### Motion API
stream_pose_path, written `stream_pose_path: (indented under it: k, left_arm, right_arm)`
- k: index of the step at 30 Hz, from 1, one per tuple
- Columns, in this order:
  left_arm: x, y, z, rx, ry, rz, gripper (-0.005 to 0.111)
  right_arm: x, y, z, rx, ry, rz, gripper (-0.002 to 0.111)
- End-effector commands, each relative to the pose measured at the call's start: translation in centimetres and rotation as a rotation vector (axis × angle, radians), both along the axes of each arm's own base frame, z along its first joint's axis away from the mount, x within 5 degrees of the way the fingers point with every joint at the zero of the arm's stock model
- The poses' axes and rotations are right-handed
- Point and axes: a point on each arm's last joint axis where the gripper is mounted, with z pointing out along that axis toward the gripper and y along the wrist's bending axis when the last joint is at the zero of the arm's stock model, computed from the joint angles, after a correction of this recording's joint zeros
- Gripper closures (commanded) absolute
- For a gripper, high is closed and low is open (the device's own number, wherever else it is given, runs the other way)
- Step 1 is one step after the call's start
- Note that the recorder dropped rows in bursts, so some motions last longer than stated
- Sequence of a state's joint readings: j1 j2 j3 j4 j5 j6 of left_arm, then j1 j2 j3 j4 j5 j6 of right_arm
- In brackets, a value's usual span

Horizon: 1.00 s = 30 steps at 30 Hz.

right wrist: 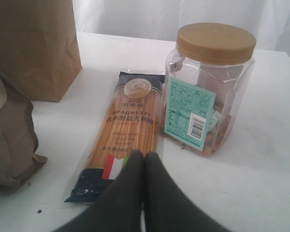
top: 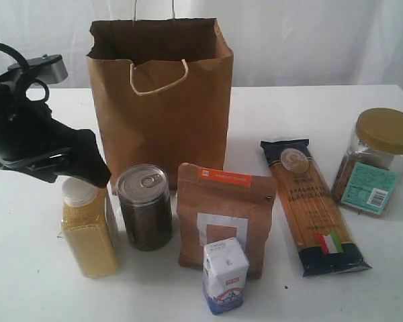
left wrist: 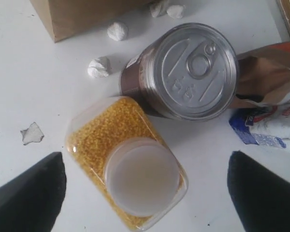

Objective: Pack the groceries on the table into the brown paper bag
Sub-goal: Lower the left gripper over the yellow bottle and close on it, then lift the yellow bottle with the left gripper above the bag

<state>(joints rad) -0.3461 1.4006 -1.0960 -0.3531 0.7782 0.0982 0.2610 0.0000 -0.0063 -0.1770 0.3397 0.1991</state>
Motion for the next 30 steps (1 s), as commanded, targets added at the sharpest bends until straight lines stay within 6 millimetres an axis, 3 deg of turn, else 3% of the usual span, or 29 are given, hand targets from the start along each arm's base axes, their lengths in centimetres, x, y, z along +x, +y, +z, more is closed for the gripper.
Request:
stream_pose_path:
  k: [1,11,21,25,30]
  left_arm:
    - [0.1,-0.4,-0.5,-0.009,0.059,0.001,0.017]
    - [1.0,-0.8,-3.1,0.032,0.184,0.012,0.017]
    - [1.5,-0.7,-4.2,0.062,0.232,0.079,0.02]
    - [1.6,-0.4,-4.3,0.09,0.214,0.075,0.029]
    - [1.7,-0.2,-4.4,0.122,0.206,0.085,0.057]
  right_arm:
    - [0.0,0.0,-0.2,-0.002,0.002,0.001,0.108]
    - [0.0,0.0,-0.2,-0.002,0.002,0.001,0.108]
    - [0.0,0.0,-0.2,-0.002,0.002,0.001,0.108]
    - [0.0,0.0,-0.2,-0.002,0.002,0.001,0.108]
    - [0.0,0.0,-0.2,-0.002,0.002,0.001,0.108]
